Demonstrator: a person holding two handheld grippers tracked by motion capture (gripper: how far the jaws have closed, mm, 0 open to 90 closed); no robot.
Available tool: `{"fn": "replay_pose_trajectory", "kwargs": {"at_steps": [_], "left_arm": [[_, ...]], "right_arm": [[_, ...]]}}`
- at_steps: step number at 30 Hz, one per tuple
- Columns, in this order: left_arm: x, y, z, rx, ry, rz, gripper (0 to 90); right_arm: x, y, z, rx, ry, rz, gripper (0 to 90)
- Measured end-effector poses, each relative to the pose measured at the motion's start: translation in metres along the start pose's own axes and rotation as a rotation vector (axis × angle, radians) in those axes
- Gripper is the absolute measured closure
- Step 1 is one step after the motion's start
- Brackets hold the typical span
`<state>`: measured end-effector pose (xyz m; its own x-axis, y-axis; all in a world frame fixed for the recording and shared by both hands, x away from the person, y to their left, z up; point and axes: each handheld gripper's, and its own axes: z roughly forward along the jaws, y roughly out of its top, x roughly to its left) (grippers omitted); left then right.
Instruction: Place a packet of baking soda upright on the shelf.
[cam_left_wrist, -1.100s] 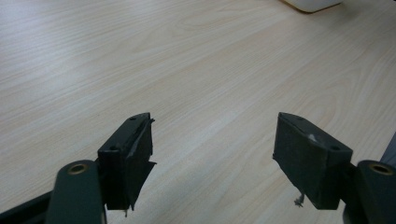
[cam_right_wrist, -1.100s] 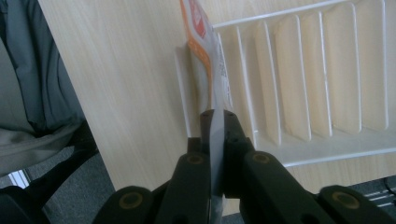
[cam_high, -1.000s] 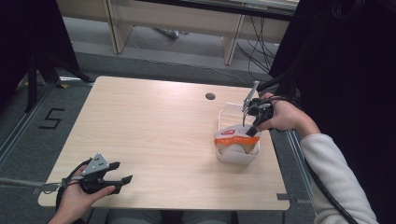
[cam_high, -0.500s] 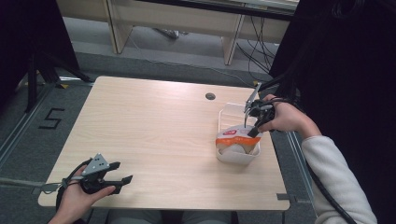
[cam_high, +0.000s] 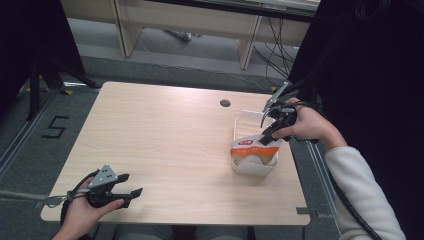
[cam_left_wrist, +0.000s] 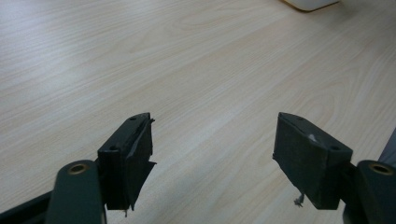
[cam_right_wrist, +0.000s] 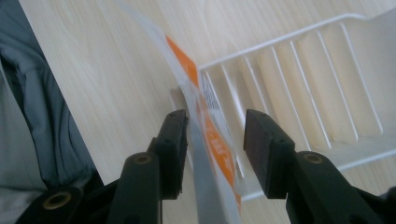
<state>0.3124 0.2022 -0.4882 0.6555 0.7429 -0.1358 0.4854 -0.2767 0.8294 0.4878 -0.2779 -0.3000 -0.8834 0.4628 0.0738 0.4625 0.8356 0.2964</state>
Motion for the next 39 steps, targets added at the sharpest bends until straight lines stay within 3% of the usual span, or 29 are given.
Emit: {"fn": "replay_pose_trajectory", "kwargs": {"at_steps": [1, 3, 8, 10, 12, 13, 16, 17, 19, 21, 25, 28, 29, 30, 35, 36, 37, 39], "left_arm": [[0.0, 0.0, 0.0, 0.0, -0.002, -0.001, 27.5], [-0.001, 0.0, 0.0, 0.001, 0.003, 0.0, 27.5], [-0.001, 0.0, 0.001, -0.006, 0.001, 0.001, 27.5], [-0.001, 0.0, 0.001, -0.007, 0.003, 0.001, 27.6], [-0.001, 0.0, 0.001, -0.006, 0.003, 0.004, 27.6], [-0.001, 0.0, 0.001, -0.006, 0.004, 0.003, 27.6], [-0.001, 0.0, 0.0, -0.004, 0.004, 0.008, 27.7], [-0.001, 0.0, 0.0, -0.004, 0.004, 0.008, 27.7], [-0.001, 0.0, 0.0, -0.002, 0.002, 0.007, 27.7], [-0.001, 0.0, 0.0, -0.003, 0.003, 0.007, 27.7], [-0.001, 0.0, 0.0, 0.0, 0.004, 0.02, 27.7], [-0.001, 0.0, 0.0, 0.0, 0.003, 0.021, 27.7], [-0.001, 0.0, 0.0, 0.0, 0.004, 0.02, 27.7], [-0.001, 0.0, 0.0, 0.0, 0.003, 0.02, 27.7], [-0.002, 0.0, 0.001, -0.006, 0.002, -0.003, 27.7], [-0.002, 0.0, 0.001, -0.007, 0.001, 0.001, 27.7], [-0.001, 0.001, 0.001, 0.001, 0.001, 0.023, 27.7], [-0.001, 0.001, 0.0, 0.0, 0.003, 0.023, 27.7]], "right_arm": [[0.002, 0.004, 0.0, -0.048, 0.014, 0.032, 57.7], [0.007, 0.009, 0.001, -0.097, 0.033, 0.04, 54.7], [0.014, 0.019, 0.004, -0.149, 0.001, 0.049, 52.2], [0.02, 0.024, 0.006, -0.16, -0.01, 0.074, 52.3], [0.032, 0.032, 0.009, -0.195, -0.065, 0.109, 53.7], [0.032, 0.032, 0.009, -0.195, -0.065, 0.109, 53.7], [0.046, 0.04, 0.012, -0.283, -0.107, 0.15, 55.6], [0.046, 0.04, 0.012, -0.283, -0.107, 0.15, 55.6], [0.054, 0.044, 0.017, -0.357, -0.099, 0.1, 55.6], [0.06, 0.047, 0.023, -0.383, -0.095, 0.119, 55.7], [0.066, 0.052, 0.033, -0.414, -0.086, 0.076, 56.2], [0.072, 0.054, 0.039, -0.415, -0.068, 0.083, 56.5], [0.074, 0.056, 0.042, -0.426, -0.055, 0.064, 56.6], [0.079, 0.057, 0.047, -0.417, -0.022, 0.061, 56.9], [0.089, 0.059, 0.059, -0.417, -0.002, 0.015, 56.9], [0.092, 0.059, 0.063, -0.409, 0.007, 0.027, 56.9], [0.097, 0.058, 0.072, -0.399, 0.018, 0.01, 56.2], [0.1, 0.058, 0.077, -0.39, 0.02, 0.003, 56.0]]}}
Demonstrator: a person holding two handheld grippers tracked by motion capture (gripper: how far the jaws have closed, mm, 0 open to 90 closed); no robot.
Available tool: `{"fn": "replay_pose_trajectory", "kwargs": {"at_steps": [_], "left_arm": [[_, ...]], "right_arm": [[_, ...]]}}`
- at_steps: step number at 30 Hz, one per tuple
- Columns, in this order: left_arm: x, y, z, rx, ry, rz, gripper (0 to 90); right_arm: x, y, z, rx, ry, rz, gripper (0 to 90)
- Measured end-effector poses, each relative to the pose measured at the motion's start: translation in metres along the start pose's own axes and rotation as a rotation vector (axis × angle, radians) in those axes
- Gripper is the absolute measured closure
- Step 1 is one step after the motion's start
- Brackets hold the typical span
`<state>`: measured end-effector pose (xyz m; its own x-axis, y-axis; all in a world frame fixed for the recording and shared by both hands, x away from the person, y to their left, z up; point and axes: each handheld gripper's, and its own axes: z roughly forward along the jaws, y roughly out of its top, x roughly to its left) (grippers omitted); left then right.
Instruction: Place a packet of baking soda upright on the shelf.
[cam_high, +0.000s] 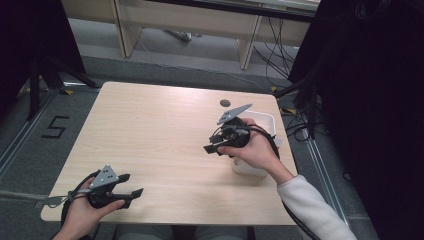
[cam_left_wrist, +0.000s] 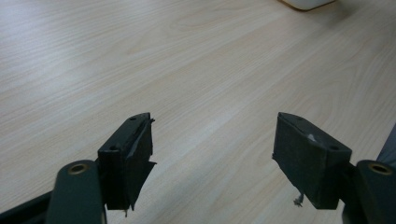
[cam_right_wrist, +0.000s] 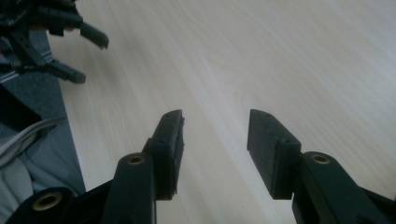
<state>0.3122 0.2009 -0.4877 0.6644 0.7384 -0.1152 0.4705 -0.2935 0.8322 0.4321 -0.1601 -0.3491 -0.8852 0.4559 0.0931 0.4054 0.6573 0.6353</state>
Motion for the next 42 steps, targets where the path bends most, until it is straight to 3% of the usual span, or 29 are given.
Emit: {"fn": "replay_pose_trajectory", "kwargs": {"at_steps": [4, 6, 9, 22, 24, 25, 32, 34, 35, 39, 42], "left_arm": [[-0.001, 0.0, 0.0, 0.001, 0.001, -0.018, 27.7], [-0.001, 0.0, 0.001, -0.004, -0.001, -0.024, 27.7], [0.0, 0.0, 0.0, -0.005, -0.005, 0.002, 27.7], [0.0, 0.0, -0.001, -0.005, 0.002, 0.001, 27.7], [0.0, 0.0, -0.001, -0.004, 0.003, 0.002, 27.7], [0.0, 0.0, -0.001, -0.005, 0.005, 0.0, 27.7], [0.0, 0.0, -0.001, -0.001, 0.001, 0.003, 27.7], [0.0, 0.0, -0.001, -0.001, -0.004, 0.002, 27.6], [0.0, 0.0, -0.001, 0.0, -0.007, 0.01, 27.6], [0.0, 0.0, -0.002, 0.001, -0.008, 0.021, 27.6], [0.0, -0.001, -0.002, -0.002, -0.015, -0.006, 27.6]], "right_arm": [[0.016, -0.011, 0.019, 0.006, 0.022, -0.027, 55.2], [0.022, -0.016, 0.025, -0.016, -0.004, -0.061, 55.3], [0.029, -0.026, 0.035, -0.059, -0.005, -0.08, 54.8], [0.037, -0.067, 0.061, -0.053, 0.013, -0.031, 52.9], [0.038, -0.073, 0.062, -0.059, 0.026, -0.022, 52.6], [0.036, -0.079, 0.063, -0.084, 0.039, 0.007, 52.4], [0.034, -0.097, 0.064, -0.104, 0.035, 0.04, 52.6], [0.036, -0.106, 0.066, -0.128, 0.035, 0.073, 52.9], [0.035, -0.113, 0.069, -0.128, 0.023, 0.055, 53.1], [0.037, -0.12, 0.069, -0.122, 0.023, 0.062, 52.7], [0.039, -0.128, 0.067, -0.123, 0.024, 0.07, 52.4]]}}
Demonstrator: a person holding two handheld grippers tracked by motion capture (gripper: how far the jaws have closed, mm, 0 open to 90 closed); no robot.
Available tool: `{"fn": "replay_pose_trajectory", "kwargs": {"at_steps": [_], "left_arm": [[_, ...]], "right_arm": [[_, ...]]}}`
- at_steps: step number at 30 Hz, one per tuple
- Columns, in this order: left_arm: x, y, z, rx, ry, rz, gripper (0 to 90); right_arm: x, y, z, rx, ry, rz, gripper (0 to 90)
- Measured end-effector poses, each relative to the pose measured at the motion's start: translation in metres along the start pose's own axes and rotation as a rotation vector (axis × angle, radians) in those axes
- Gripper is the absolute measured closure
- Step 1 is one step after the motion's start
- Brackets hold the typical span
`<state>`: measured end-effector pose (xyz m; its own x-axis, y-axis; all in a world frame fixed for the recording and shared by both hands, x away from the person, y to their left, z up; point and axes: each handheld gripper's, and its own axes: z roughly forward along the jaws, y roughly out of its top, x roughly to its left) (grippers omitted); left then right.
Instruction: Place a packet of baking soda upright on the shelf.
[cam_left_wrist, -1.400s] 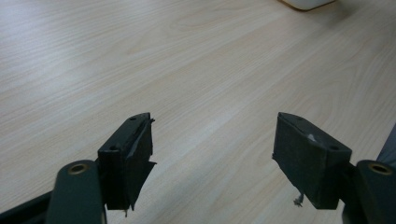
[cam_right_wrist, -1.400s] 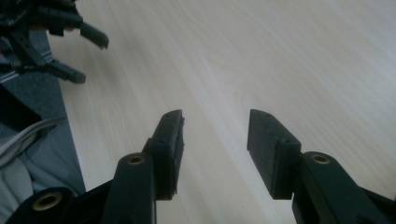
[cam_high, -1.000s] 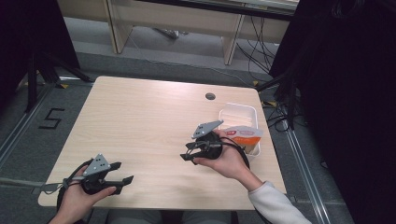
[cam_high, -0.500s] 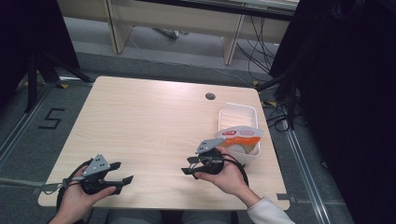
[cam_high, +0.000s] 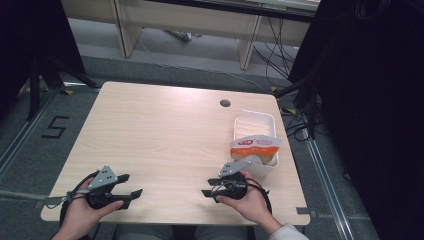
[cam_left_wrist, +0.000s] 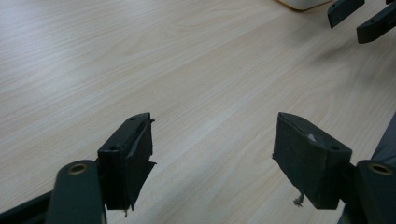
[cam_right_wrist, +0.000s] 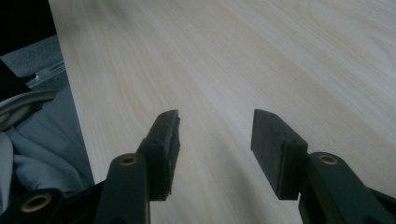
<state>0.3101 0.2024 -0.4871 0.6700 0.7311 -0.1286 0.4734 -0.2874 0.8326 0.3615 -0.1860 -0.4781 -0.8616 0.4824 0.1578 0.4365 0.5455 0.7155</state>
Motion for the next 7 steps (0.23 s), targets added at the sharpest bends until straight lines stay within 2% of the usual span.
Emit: {"fn": "replay_pose_trajectory", "kwargs": {"at_steps": [2, 3, 6, 7], "left_arm": [[0.0001, 0.0001, 0.0001, 0.001, -0.001, 0.0, 27.6], [0.0008, 0.0008, 0.0001, 0.002, 0.005, 0.022, 27.6], [0.0003, 0.0008, 0.0007, 0.0, 0.003, 0.011, 27.6], [0.0006, 0.0008, 0.0008, 0.001, 0.003, 0.013, 27.6]], "right_arm": [[-0.0004, -0.0023, -0.0022, 0.01, 0.006, -0.015, 52.1], [0.0003, -0.0033, -0.0038, 0.012, 0.009, -0.007, 52.1], [-0.0009, -0.0054, -0.0047, -0.005, 0.01, -0.016, 51.8], [-0.0002, -0.0063, -0.0073, 0.011, 0.016, 0.009, 51.8]]}}
